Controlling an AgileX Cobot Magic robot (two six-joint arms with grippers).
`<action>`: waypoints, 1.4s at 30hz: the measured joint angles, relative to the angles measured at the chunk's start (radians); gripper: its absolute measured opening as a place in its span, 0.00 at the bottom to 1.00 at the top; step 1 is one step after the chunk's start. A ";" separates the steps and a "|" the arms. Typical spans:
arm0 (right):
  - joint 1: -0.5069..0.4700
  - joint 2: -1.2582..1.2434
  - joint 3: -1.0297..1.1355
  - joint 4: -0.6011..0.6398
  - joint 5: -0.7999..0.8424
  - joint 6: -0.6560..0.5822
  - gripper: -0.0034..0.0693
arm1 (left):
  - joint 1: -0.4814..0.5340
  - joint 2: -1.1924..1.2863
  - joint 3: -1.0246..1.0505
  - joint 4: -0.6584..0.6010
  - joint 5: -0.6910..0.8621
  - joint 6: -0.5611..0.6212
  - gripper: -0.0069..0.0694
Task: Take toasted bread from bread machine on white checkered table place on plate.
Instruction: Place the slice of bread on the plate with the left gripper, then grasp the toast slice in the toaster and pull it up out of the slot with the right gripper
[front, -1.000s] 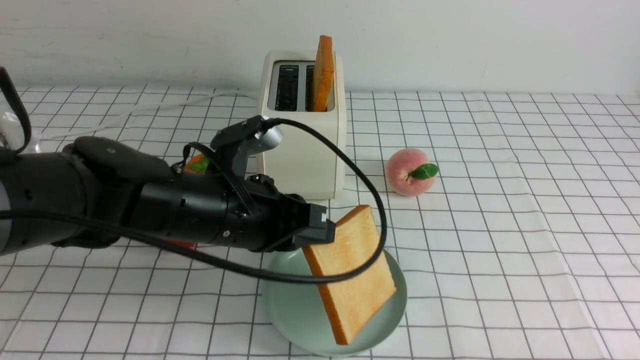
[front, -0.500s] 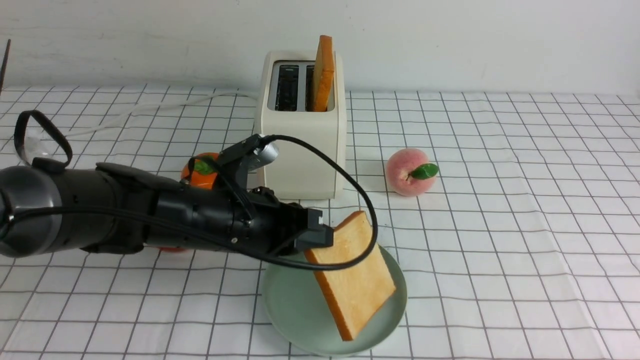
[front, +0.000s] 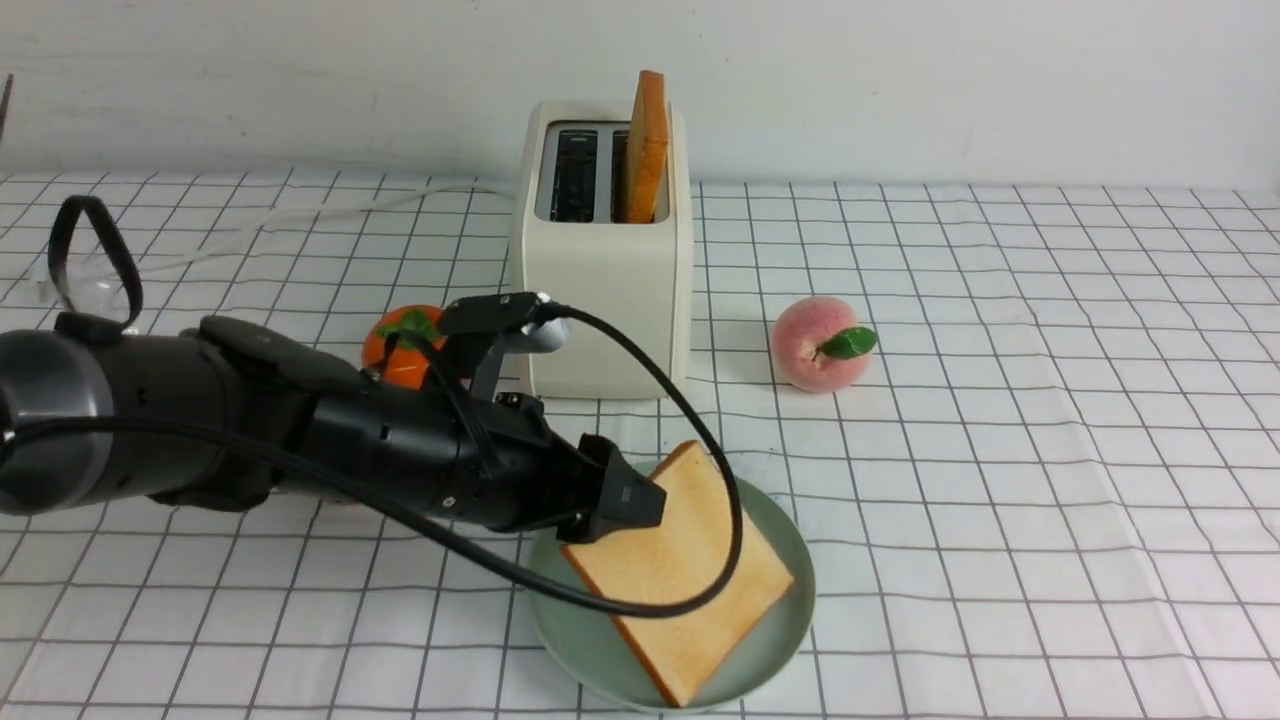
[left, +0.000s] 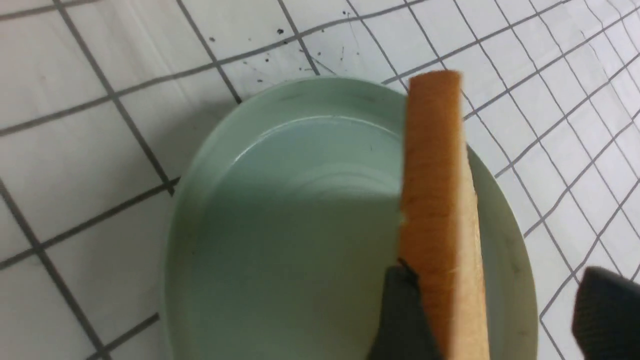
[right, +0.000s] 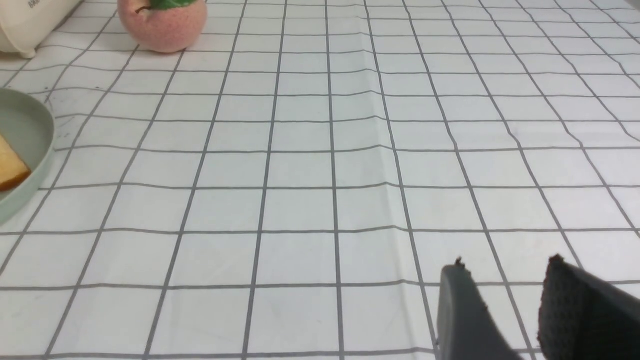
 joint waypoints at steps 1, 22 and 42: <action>0.000 0.000 0.000 0.000 0.000 0.000 0.38 | 0.000 -0.019 0.000 0.015 -0.014 -0.001 0.80; 0.000 0.000 0.000 0.000 0.000 0.000 0.38 | 0.000 -0.678 0.008 0.270 -0.105 -0.285 0.07; 0.000 0.000 0.008 0.265 -0.215 0.239 0.38 | 0.000 -0.846 0.174 0.417 -0.143 -0.438 0.07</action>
